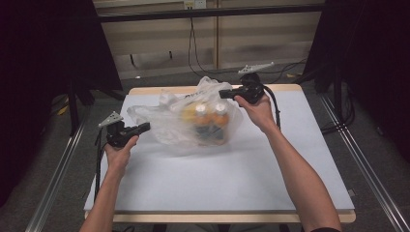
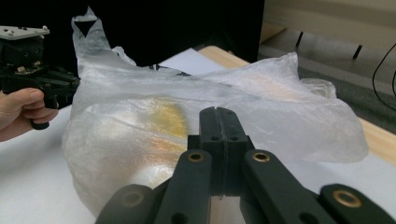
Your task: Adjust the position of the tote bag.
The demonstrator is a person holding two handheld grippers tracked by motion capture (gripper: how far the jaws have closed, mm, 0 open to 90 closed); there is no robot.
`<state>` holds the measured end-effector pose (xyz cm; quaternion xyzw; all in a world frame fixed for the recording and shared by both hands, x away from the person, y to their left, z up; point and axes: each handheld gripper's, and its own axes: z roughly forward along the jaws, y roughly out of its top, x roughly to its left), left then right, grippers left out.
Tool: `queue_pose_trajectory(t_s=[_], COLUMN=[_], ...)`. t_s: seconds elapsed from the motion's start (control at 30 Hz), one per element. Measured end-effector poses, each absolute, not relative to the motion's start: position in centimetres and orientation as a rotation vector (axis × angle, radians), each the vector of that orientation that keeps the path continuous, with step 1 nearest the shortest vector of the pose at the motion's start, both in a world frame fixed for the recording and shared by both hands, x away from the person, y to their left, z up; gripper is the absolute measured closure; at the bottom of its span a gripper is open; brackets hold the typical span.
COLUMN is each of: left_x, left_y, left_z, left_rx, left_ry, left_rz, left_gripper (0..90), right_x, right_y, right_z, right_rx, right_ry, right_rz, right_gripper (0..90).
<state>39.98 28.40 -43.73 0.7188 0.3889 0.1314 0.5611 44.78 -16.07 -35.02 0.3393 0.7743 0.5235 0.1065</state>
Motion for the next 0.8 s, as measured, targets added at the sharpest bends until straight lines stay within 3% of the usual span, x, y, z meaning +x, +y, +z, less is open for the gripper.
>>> queue_pose_trajectory(t_s=[0.5, 0.8], left_x=[37.0, 36.9], left_y=[27.1, 26.0], left_z=[-38.9, -37.2], left_rx=[1.673, 1.676], left_ry=[0.735, 0.671], left_rz=[0.384, 0.399], left_gripper=[90.0, 90.0], right_x=[39.1, 37.6], right_y=[-18.6, -21.9], right_z=[-32.9, -32.8], right_rx=[0.865, 0.906], right_ry=[2.149, 2.072], right_rz=[1.615, 1.627], right_gripper=[90.0, 90.0])
